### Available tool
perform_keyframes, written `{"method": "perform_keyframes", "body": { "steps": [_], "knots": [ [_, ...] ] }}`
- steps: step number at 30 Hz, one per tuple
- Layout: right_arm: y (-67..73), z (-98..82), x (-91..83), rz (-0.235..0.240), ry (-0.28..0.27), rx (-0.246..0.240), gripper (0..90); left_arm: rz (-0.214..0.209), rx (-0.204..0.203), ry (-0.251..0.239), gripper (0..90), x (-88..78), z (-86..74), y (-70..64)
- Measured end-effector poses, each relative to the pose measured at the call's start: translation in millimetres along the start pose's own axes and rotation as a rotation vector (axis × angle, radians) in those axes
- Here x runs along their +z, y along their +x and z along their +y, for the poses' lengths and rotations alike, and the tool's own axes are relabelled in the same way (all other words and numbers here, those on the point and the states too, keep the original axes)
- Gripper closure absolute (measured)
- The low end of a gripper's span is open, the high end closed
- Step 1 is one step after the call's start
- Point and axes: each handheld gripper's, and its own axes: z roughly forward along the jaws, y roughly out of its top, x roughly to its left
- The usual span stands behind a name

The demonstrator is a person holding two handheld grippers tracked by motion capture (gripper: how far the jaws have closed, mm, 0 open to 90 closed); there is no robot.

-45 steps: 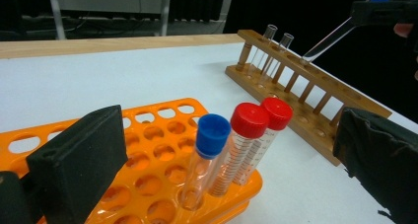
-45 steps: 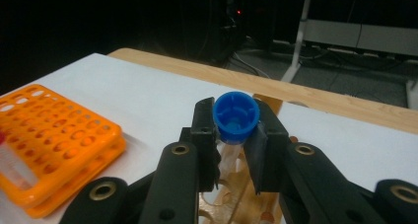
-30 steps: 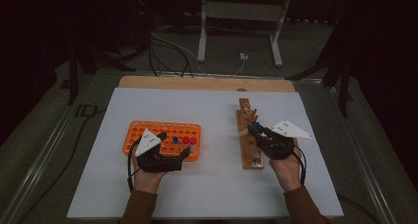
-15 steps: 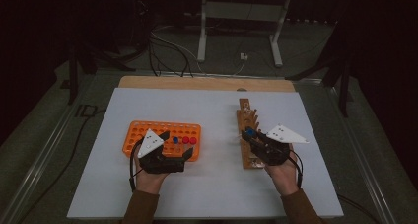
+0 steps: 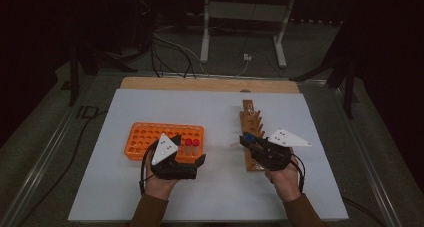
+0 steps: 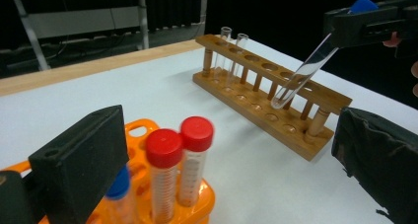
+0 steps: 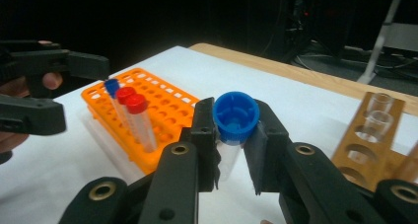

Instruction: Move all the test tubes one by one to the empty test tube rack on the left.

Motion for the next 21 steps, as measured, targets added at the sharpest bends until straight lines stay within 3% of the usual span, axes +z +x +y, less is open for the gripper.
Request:
{"method": "perform_keyframes", "body": {
  "steps": [10,15,17,21],
  "knots": [
    [17.8,-1.9,9.1,0.072,0.031,-0.006,76.1,-0.010,0.064,0.004,5.6,5.6,2.8,-19.6],
    [27.0,-3.6,14.8,0.102,0.063,-0.004,76.1,-0.057,0.112,0.021,6.5,11.1,1.8,-30.5],
    [30.4,-3.0,15.4,0.117,0.068,-0.003,76.1,-0.073,0.112,0.029,6.6,14.1,1.0,-34.2],
    [37.9,-0.3,15.0,0.143,0.067,-0.004,76.1,-0.062,0.144,0.048,11.7,19.3,-1.5,-42.8]
  ]
}}
